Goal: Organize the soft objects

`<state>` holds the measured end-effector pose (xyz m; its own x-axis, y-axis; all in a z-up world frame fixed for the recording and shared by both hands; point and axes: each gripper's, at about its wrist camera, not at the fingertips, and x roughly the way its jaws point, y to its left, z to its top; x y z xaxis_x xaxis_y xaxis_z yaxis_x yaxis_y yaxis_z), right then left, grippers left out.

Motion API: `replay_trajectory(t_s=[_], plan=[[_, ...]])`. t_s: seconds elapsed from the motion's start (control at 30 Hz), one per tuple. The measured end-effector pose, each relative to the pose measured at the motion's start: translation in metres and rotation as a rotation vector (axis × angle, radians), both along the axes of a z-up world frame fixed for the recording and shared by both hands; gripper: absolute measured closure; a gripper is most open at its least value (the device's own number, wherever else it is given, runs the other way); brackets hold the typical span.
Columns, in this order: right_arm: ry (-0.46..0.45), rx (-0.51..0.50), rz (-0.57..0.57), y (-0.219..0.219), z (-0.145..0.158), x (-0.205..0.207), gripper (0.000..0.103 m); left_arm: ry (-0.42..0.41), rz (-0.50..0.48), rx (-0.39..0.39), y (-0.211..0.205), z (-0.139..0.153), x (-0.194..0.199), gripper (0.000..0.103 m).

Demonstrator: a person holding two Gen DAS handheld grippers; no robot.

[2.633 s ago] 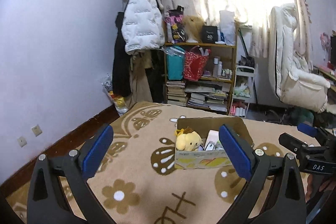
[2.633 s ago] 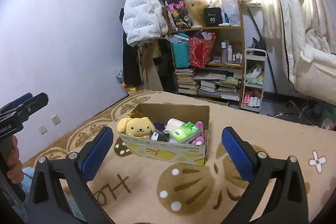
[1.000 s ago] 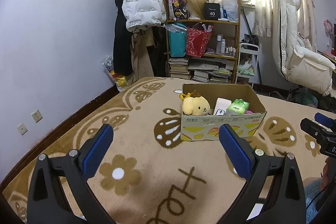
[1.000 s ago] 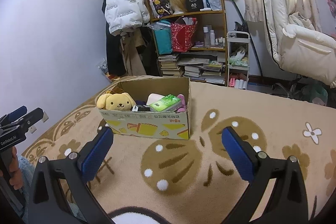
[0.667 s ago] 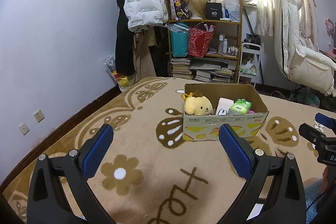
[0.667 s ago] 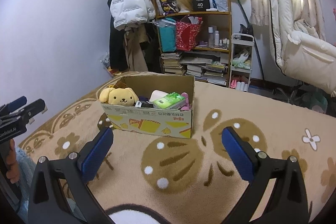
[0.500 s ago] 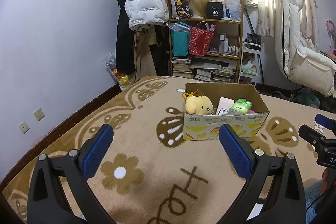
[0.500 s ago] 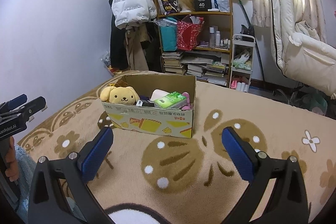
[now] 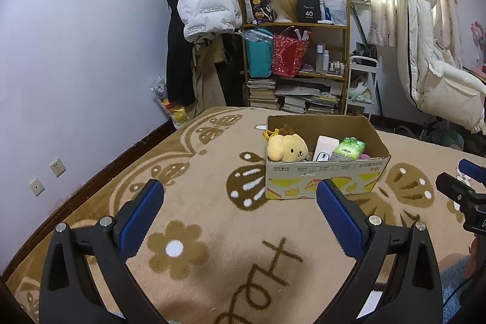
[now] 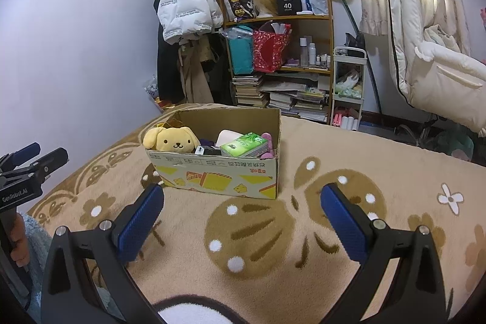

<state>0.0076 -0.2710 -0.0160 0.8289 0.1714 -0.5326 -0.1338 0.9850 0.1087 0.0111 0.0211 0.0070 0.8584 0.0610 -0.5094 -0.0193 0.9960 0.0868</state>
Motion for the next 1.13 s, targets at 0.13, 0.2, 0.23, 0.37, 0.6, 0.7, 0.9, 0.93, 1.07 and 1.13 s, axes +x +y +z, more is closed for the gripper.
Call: replay_trajectory(t_s=[0.13,0.2,0.23,0.37,0.6,0.7,0.9,0.93,1.07,1.13], plan=[[0.007,0.0,-0.009,0.0025,-0.0009,0.0001,0.0,0.004,-0.003,0.004,-0.0009,-0.0004,0.0003,0.003],[0.006,-0.002,-0.009,0.003,-0.0008,0.0004,0.0,0.003,-0.003,0.002,-0.0011,-0.0003,0.0004,0.003],[0.007,0.0,-0.01,0.0016,-0.0008,0.0008,0.0,0.004,-0.003,0.002,-0.001,-0.0003,0.0007,0.003],[0.008,0.002,-0.011,0.0016,-0.0008,0.0008,0.0,0.006,0.0,0.003,-0.0012,-0.0004,0.0006,0.003],[0.019,0.018,-0.026,0.0007,-0.004,-0.0008,0.0,0.008,0.003,0.02,-0.0031,-0.0007,0.0008,0.003],[0.019,0.018,-0.027,-0.0011,-0.0043,0.0004,0.0,0.003,-0.003,0.033,-0.0057,-0.0007,-0.0006,0.003],[0.019,0.022,-0.033,-0.0015,-0.0059,-0.001,0.0,0.0,-0.006,0.042,-0.0081,-0.0004,-0.0022,0.003],[0.019,0.022,-0.033,-0.0016,-0.006,-0.001,0.0,0.001,-0.007,0.037,-0.0079,-0.0002,-0.0021,0.003],[0.019,0.024,-0.035,-0.0016,-0.0057,-0.0012,0.0,0.006,-0.003,0.026,-0.0057,0.0003,-0.0015,0.003],[0.02,0.024,-0.035,-0.0021,-0.0055,-0.0005,0.0,0.008,-0.005,0.02,-0.0039,0.0007,-0.0003,0.003]])
